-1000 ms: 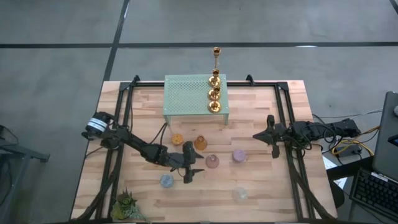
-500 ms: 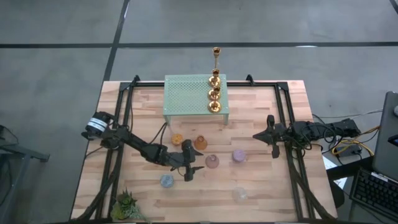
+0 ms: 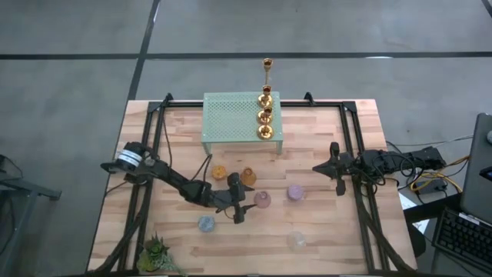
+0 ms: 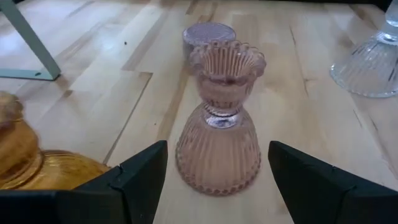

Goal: Pick & Place candle stick holders
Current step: Put the pink glass candle holder on the shelf

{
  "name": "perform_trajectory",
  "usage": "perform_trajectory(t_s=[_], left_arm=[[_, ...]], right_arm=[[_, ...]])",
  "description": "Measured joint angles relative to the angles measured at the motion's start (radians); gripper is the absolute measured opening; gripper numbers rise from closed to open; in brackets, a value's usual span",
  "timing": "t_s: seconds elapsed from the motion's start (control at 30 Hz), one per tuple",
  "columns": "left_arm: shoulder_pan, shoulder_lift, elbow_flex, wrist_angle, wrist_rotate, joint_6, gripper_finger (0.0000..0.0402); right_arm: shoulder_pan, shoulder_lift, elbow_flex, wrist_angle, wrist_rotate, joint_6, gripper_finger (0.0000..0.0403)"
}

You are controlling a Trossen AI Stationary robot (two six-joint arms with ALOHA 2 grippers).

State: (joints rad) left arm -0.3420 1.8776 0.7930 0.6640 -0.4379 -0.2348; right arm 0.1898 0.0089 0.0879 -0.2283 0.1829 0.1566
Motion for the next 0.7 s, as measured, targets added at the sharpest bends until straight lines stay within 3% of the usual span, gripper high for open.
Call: perform_trajectory(t_s=[0.7], left_arm=[[0.049,0.157,0.162,0.025,-0.035,-0.020,0.0282]], right_arm=[[0.000,0.007,0.000,0.000,0.000,0.000,0.0008]])
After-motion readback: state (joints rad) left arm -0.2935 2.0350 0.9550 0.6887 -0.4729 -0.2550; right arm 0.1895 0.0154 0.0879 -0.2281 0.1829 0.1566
